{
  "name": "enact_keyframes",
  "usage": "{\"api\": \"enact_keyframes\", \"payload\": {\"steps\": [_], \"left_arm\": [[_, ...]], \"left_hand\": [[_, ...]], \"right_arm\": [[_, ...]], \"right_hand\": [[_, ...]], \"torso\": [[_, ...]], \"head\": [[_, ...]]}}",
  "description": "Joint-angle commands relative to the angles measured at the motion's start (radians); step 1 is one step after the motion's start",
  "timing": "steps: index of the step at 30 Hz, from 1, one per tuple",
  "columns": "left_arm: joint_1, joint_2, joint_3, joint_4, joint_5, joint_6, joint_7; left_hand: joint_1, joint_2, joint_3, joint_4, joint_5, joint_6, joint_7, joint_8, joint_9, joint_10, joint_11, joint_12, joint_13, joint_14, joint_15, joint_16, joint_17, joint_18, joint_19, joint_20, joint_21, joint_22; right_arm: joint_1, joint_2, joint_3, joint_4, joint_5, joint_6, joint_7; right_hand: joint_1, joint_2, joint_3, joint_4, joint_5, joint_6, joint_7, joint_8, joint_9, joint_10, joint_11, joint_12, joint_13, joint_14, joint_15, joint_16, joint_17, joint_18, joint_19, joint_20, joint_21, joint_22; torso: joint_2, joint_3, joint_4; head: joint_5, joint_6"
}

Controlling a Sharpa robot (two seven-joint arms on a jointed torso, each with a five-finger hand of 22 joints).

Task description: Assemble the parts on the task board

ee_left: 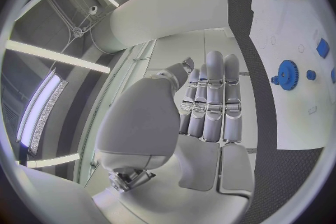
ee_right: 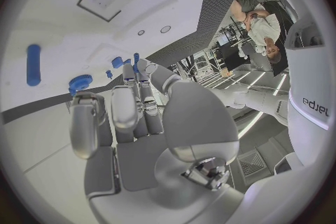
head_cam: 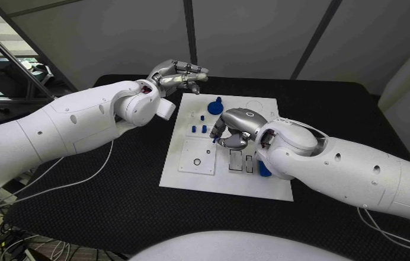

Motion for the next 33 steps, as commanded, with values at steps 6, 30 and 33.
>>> {"api": "enact_keyframes", "payload": {"steps": [6,30,33], "left_arm": [[0.002,0.007,0.001,0.003,0.007,0.014,0.007],[0.003,0.011,0.001,-0.001,0.007,0.024,0.003],[0.003,0.011,0.001,-0.002,0.007,0.025,0.002]], "left_hand": [[-0.03,-0.002,-0.023,0.013,-0.006,-0.002,0.004,-0.007,0.002,0.0,0.006,-0.003,0.003,0.001,0.008,-0.009,-0.002,-0.014,0.005,0.004,-0.016,-0.009],[-0.031,-0.002,-0.025,0.014,-0.006,-0.003,0.004,-0.007,0.002,0.0,0.006,-0.003,0.004,0.001,0.008,-0.01,-0.002,-0.014,0.006,0.004,-0.018,-0.01],[-0.031,-0.002,-0.025,0.014,-0.006,-0.003,0.004,-0.007,0.002,0.0,0.006,-0.003,0.004,0.001,0.008,-0.01,-0.002,-0.014,0.006,0.004,-0.018,-0.01]], "right_arm": [[-0.023,0.033,-0.003,-0.032,-0.047,0.056,-0.016],[-0.039,0.061,-0.004,-0.05,-0.062,0.05,-0.012],[-0.039,0.063,-0.004,-0.053,-0.062,0.047,-0.014]], "right_hand": [[-0.005,-0.009,0.009,0.0,-0.003,0.001,0.001,-0.004,0.0,0.001,0.004,-0.005,0.0,0.019,-0.003,0.003,-0.001,-0.009,0.044,-0.003,-0.001,0.156],[-0.008,-0.011,0.01,0.001,-0.005,0.0,0.002,-0.004,0.0,-0.001,0.005,-0.005,0.0,0.019,-0.003,0.004,-0.001,-0.009,0.043,-0.002,-0.003,0.154],[-0.008,-0.011,0.01,0.001,-0.005,0.0,0.002,-0.004,0.0,-0.001,0.005,-0.005,0.0,0.019,-0.003,0.004,-0.001,-0.009,0.043,-0.002,-0.003,0.154]], "torso": [[0.001,0.0014,-0.0019],[0.0,0.001,-0.0016],[0.0,0.0006,-0.002]], "head": [[0.022,-0.011],[0.039,-0.027],[0.04,-0.027]]}}
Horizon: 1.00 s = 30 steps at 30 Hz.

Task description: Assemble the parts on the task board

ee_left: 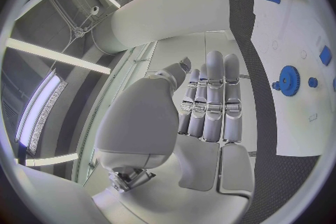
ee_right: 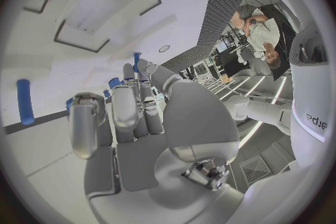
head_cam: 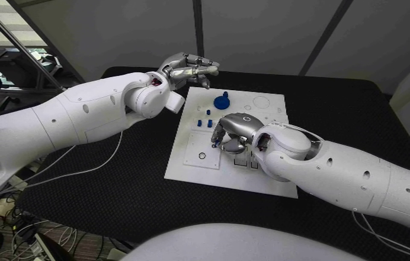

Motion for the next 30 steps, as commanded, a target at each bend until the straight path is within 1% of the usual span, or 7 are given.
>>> {"api": "enact_keyframes", "payload": {"steps": [1,14,20,25,27,30], "left_arm": [[0.002,0.001,0.001,0.0,0.006,0.015,0.002],[0.002,0.001,0.001,-0.001,0.006,0.02,0.0],[0.002,0.001,0.001,0.0,0.006,0.022,-0.001],[0.002,0.001,0.001,-0.002,0.006,0.024,-0.003],[0.002,0.001,0.001,-0.002,0.006,0.025,-0.004],[0.003,0.002,0.001,-0.002,0.006,0.026,-0.005]], "left_hand": [[-0.01,0.001,-0.005,0.0,-0.006,-0.003,0.004,-0.003,0.002,0.0,0.006,-0.003,0.001,0.001,0.008,-0.005,-0.001,-0.014,0.005,0.003,-0.007,-0.001],[-0.01,0.002,-0.007,0.001,-0.006,-0.003,0.004,-0.004,0.002,-0.001,0.005,-0.004,0.002,0.001,0.008,-0.006,-0.001,-0.014,0.005,0.004,-0.01,-0.003],[-0.01,0.002,-0.007,0.001,-0.006,-0.003,0.004,-0.004,0.002,-0.001,0.005,-0.004,0.002,0.001,0.008,-0.006,-0.001,-0.014,0.005,0.004,-0.01,-0.003],[-0.01,0.002,-0.007,0.001,-0.006,-0.003,0.004,-0.004,0.002,-0.001,0.005,-0.004,0.002,0.001,0.008,-0.006,-0.001,-0.014,0.005,0.004,-0.01,-0.003],[-0.01,0.002,-0.007,0.001,-0.006,-0.003,0.004,-0.004,0.002,-0.001,0.005,-0.004,0.002,0.001,0.008,-0.006,-0.001,-0.014,0.005,0.004,-0.01,-0.003],[-0.01,0.002,-0.007,0.001,-0.006,-0.003,0.004,-0.004,0.002,-0.001,0.005,-0.004,0.002,0.001,0.008,-0.006,-0.001,-0.014,0.005,0.004,-0.01,-0.003]], "right_arm": [[0.0,0.002,0.0,-0.002,-0.008,-0.007,0.004],[-0.003,0.012,0.0,-0.017,-0.015,0.009,-0.004],[-0.006,0.017,0.0,-0.026,-0.015,0.012,-0.001],[-0.01,0.019,0.0,-0.027,-0.015,0.01,0.004],[-0.011,0.021,0.0,-0.028,-0.015,0.01,0.005],[-0.011,0.022,0.0,-0.029,-0.015,0.013,0.006]], "right_hand": [[-0.003,-0.006,0.005,0.001,-0.003,0.002,0.003,-0.003,0.001,-0.001,0.005,-0.002,0.001,0.019,-0.003,0.004,-0.001,-0.009,0.043,-0.002,-0.003,0.154],[-0.004,-0.006,0.006,0.002,-0.004,0.002,0.003,-0.003,0.001,-0.001,0.005,-0.002,0.001,0.019,-0.002,0.005,0.0,-0.009,0.043,-0.002,-0.002,0.154],[-0.006,-0.007,0.007,0.003,-0.004,0.002,0.003,-0.003,0.001,-0.001,0.005,-0.002,0.001,0.019,-0.002,0.005,-0.001,-0.009,0.042,-0.002,-0.003,0.153],[-0.006,-0.007,0.007,0.003,-0.004,0.002,0.003,-0.003,0.001,-0.001,0.005,-0.002,0.001,0.019,-0.002,0.005,-0.001,-0.009,0.042,-0.002,-0.003,0.153],[-0.006,-0.007,0.007,0.003,-0.004,0.002,0.003,-0.003,0.001,-0.001,0.005,-0.002,0.001,0.019,-0.002,0.005,-0.001,-0.009,0.042,-0.002,-0.003,0.153],[-0.006,-0.007,0.007,0.003,-0.004,0.002,0.003,-0.003,0.001,-0.001,0.005,-0.002,0.001,0.019,-0.002,0.005,-0.001,-0.009,0.042,-0.002,-0.003,0.153]], "torso": [[-0.001,-0.0007,0.0002],[0.0,-0.0002,0.0005],[0.0,-0.0006,0.0005],[0.0,-0.0006,-0.0014],[0.0,-0.0005,0.0001],[-0.001,-0.0006,0.0003]], "head": [[0.001,0.0],[0.003,0.001],[0.008,-0.002],[0.011,-0.004],[0.011,-0.005],[0.011,-0.005]]}}
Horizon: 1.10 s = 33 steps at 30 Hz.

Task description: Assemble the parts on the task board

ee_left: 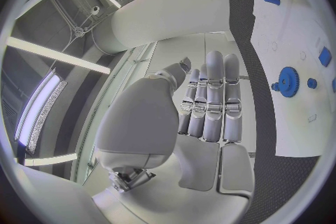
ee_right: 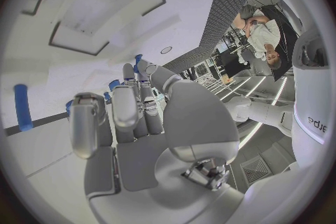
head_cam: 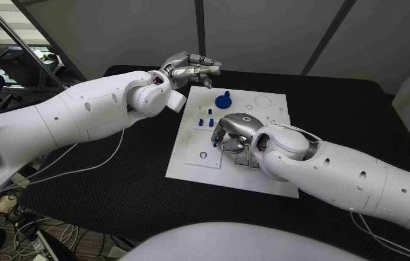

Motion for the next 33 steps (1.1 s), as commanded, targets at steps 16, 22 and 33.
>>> {"api": "enact_keyframes", "payload": {"steps": [16,22,33], "left_arm": [[0.002,0.002,0.001,-0.001,0.006,0.018,-0.005],[0.002,0.002,0.001,-0.002,0.006,0.019,-0.008],[0.003,0.002,0.0,-0.004,0.006,0.024,-0.016]], "left_hand": [[-0.01,0.003,-0.009,0.001,-0.006,-0.004,0.004,-0.004,0.001,-0.002,0.005,-0.004,0.002,0.001,0.008,-0.007,-0.002,-0.013,0.006,0.004,-0.005,-0.003],[-0.01,0.003,-0.009,0.001,-0.006,-0.004,0.004,-0.004,0.001,-0.002,0.005,-0.004,0.002,0.001,0.008,-0.007,-0.002,-0.013,0.006,0.004,-0.005,-0.003],[-0.01,0.003,-0.013,0.002,-0.006,-0.006,0.005,-0.006,0.001,-0.005,0.006,-0.005,0.002,-0.001,0.009,-0.009,-0.002,-0.013,0.007,0.004,-0.009,-0.006]], "right_arm": [[-0.002,0.011,-0.002,-0.008,-0.007,0.07,-0.014],[-0.002,0.015,-0.002,-0.014,-0.008,0.066,-0.011],[-0.002,0.015,-0.003,-0.017,-0.003,-0.038,0.017]], "right_hand": [[-0.03,-0.03,0.002,0.01,-0.018,-0.005,0.003,0.003,-0.001,-0.02,0.009,-0.004,-0.002,0.015,0.001,-0.002,-0.019,-0.005,0.033,0.001,-0.015,0.139],[-0.054,-0.063,-0.001,0.02,-0.06,-0.022,0.009,0.003,-0.003,-0.078,0.022,-0.004,-0.004,0.004,0.014,-0.025,-0.058,0.005,0.01,0.011,-0.044,0.103],[-0.043,-0.104,-0.016,0.018,-0.096,-0.091,0.015,0.002,-0.005,-0.193,0.044,0.001,-0.005,-0.015,0.03,-0.075,-0.141,0.03,-0.045,0.029,-0.125,0.007]], "torso": [[0.0,0.0002,-0.0006],[0.0,0.0008,-0.0009],[0.0,0.0006,-0.0011]], "head": [[0.001,-0.001],[0.001,-0.002],[-0.001,-0.002]]}}
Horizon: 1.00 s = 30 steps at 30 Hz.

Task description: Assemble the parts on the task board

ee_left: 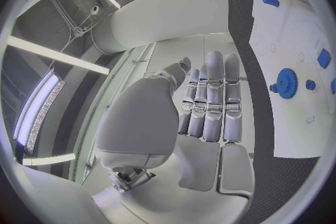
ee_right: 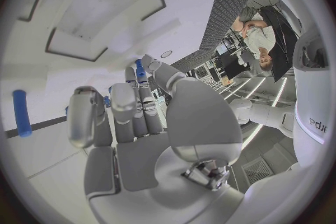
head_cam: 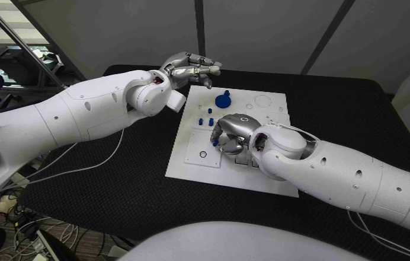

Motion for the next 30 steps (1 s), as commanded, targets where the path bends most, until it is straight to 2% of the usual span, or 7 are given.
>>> {"api": "enact_keyframes", "payload": {"steps": [1,6,11,16,20,27,30], "left_arm": [[0.002,0.0,0.001,0.0,0.006,0.014,-0.003],[0.002,0.0,0.0,-0.001,0.006,0.014,-0.005],[0.002,-0.002,0.0,-0.005,0.006,0.012,-0.006],[0.002,-0.005,0.0,-0.006,0.006,0.013,-0.007],[0.002,-0.008,-0.001,-0.004,0.006,0.013,-0.008],[0.002,-0.012,-0.002,-0.001,0.006,0.014,-0.008],[0.002,-0.012,-0.003,-0.001,0.006,0.015,-0.008]], "left_hand": [[-0.01,0.003,-0.007,0.002,-0.006,-0.006,0.005,-0.006,0.001,-0.002,0.004,-0.005,0.002,-0.001,0.009,-0.006,-0.002,-0.013,0.003,0.001,-0.005,-0.001],[-0.009,0.003,-0.009,0.002,-0.006,-0.008,0.005,-0.007,0.001,-0.004,0.004,-0.006,0.002,-0.002,0.009,-0.007,-0.002,-0.014,0.003,0.001,-0.008,-0.003],[-0.012,0.002,-0.015,0.005,-0.006,-0.012,0.006,-0.01,0.001,-0.007,0.006,-0.007,0.003,-0.004,0.011,-0.01,-0.003,-0.014,0.004,0.002,-0.013,-0.007],[-0.012,0.002,-0.015,0.005,-0.006,-0.012,0.006,-0.01,0.001,-0.007,0.006,-0.007,0.003,-0.004,0.011,-0.01,-0.003,-0.014,0.004,0.002,-0.013,-0.007],[-0.012,0.002,-0.016,0.005,-0.006,-0.012,0.006,-0.01,0.001,-0.007,0.006,-0.008,0.003,-0.004,0.011,-0.011,-0.003,-0.014,0.004,0.003,-0.014,-0.008],[-0.01,0.004,-0.016,0.005,-0.006,-0.012,0.006,-0.01,0.001,-0.007,0.005,-0.007,0.004,-0.005,0.011,-0.011,-0.003,-0.014,0.005,0.003,-0.016,-0.009],[-0.01,0.004,-0.016,0.005,-0.006,-0.012,0.006,-0.01,0.001,-0.007,0.005,-0.007,0.004,-0.005,0.011,-0.011,-0.003,-0.014,0.005,0.003,-0.016,-0.009]], "right_arm": [[0.001,-0.001,0.0,0.001,0.0,-0.065,0.019],[0.001,-0.011,0.0,0.011,0.012,-0.127,0.034],[0.0,-0.044,0.0,0.041,0.034,-0.186,0.056],[0.0,-0.099,0.001,0.083,0.04,-0.206,0.053],[0.004,-0.172,0.005,0.137,0.05,-0.188,0.032],[0.019,-0.277,0.058,0.186,0.074,-0.101,-0.023],[0.026,-0.302,0.073,0.185,0.063,-0.075,-0.043]], "right_hand": [[0.005,-0.009,-0.011,-0.001,-0.005,-0.012,0.001,0.001,-0.001,-0.019,0.001,-0.001,0.002,-0.001,0.006,-0.007,-0.01,0.014,-0.012,0.003,-0.012,0.004],[0.014,-0.019,-0.025,-0.001,-0.005,-0.024,-0.007,0.001,0.0,-0.045,0.006,0.001,0.001,-0.004,0.009,-0.017,-0.028,0.021,-0.025,0.006,-0.036,-0.024],[0.017,-0.023,-0.031,-0.002,-0.005,-0.028,-0.01,0.001,0.0,-0.049,0.007,0.004,0.002,-0.005,0.01,-0.02,-0.033,0.022,-0.027,0.007,-0.04,-0.028],[0.024,-0.025,-0.033,-0.003,-0.005,-0.028,-0.009,0.002,0.0,-0.05,0.006,0.007,0.002,-0.006,0.01,-0.025,-0.043,0.023,-0.028,0.007,-0.044,-0.033],[0.032,-0.024,-0.035,-0.003,0.001,-0.024,-0.009,0.004,0.001,-0.045,0.005,0.013,0.003,-0.006,0.009,-0.027,-0.046,0.023,-0.027,0.007,-0.045,-0.033],[0.036,-0.028,-0.041,-0.001,0.002,-0.022,-0.009,0.004,0.001,-0.034,0.002,0.023,0.004,-0.004,0.007,-0.023,-0.044,0.021,-0.022,0.005,-0.041,-0.027],[0.041,-0.039,-0.049,-0.003,0.0,-0.024,-0.013,0.003,0.001,-0.035,0.002,0.024,0.003,-0.005,0.007,-0.027,-0.052,0.022,-0.023,0.005,-0.045,-0.031]], "torso": [[0.0,0.0001,0.0005],[0.0,0.0003,0.0],[0.0,0.0003,-0.0011],[-0.002,-0.0005,-0.001],[-0.002,-0.0014,-0.0009],[-0.002,-0.0017,-0.0053],[-0.003,-0.001,-0.0074]], "head": [[0.0,0.002],[-0.001,0.004],[-0.002,0.006],[-0.009,0.011],[-0.018,0.02],[-0.044,0.038],[-0.052,0.044]]}}
